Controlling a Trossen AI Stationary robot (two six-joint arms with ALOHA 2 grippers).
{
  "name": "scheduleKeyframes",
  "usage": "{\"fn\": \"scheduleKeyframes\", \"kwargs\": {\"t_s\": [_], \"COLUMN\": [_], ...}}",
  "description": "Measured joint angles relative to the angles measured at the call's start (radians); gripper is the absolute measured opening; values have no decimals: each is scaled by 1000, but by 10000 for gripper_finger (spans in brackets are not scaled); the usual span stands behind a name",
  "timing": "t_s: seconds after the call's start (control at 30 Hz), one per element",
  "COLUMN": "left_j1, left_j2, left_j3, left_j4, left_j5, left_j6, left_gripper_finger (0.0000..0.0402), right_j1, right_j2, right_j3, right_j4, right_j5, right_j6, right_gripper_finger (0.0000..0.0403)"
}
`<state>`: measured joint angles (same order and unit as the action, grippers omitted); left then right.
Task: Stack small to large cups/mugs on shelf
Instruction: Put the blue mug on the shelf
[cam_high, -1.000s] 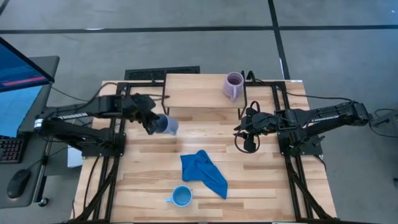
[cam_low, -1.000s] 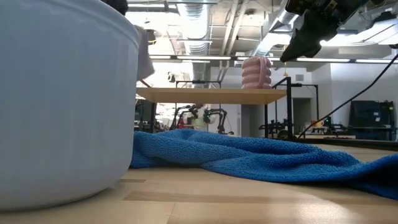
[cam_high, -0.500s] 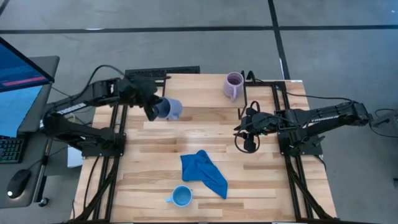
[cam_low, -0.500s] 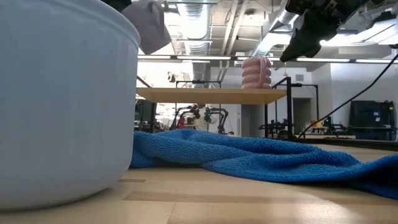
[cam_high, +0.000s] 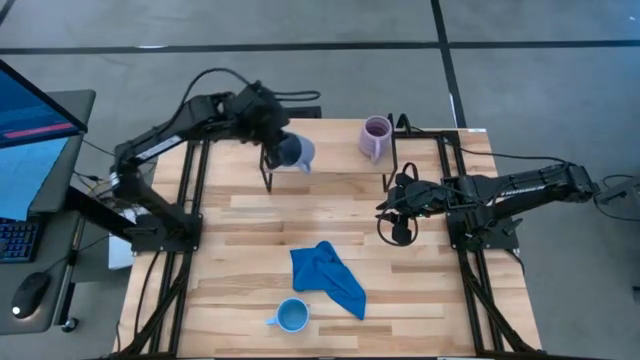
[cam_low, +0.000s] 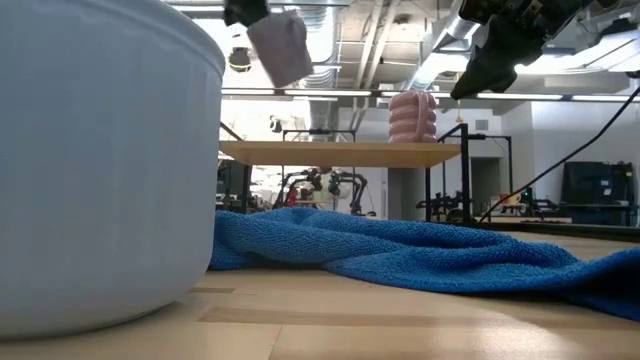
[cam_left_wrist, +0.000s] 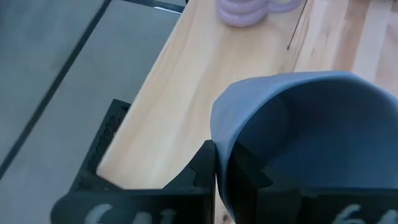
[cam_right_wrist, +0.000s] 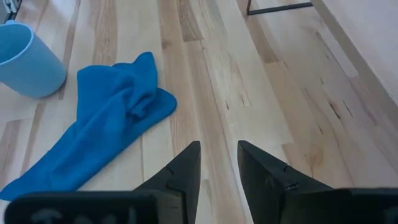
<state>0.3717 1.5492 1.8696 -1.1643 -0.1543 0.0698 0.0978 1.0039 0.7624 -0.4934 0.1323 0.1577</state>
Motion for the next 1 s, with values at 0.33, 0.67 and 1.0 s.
{"fn": "scheduleKeyframes", "kwargs": {"t_s": [0.33,0.67,1.0], "left_j1": [9,69,124], "left_j2": [196,290,363], "left_j3": [218,282,283], "left_j4": [-37,-34,-120], "left_j5": [-10,1,67], "left_j6": [125,172,197], "left_gripper_finger": [5,8,5], "right_j1": [0,0,0], "right_j2": [0,0,0], "right_j3": [0,0,0], "right_j4": [-1,0,0], "right_j5": [0,0,0], "right_j6": [0,1,2], "right_gripper_finger": [128,128,128]}}
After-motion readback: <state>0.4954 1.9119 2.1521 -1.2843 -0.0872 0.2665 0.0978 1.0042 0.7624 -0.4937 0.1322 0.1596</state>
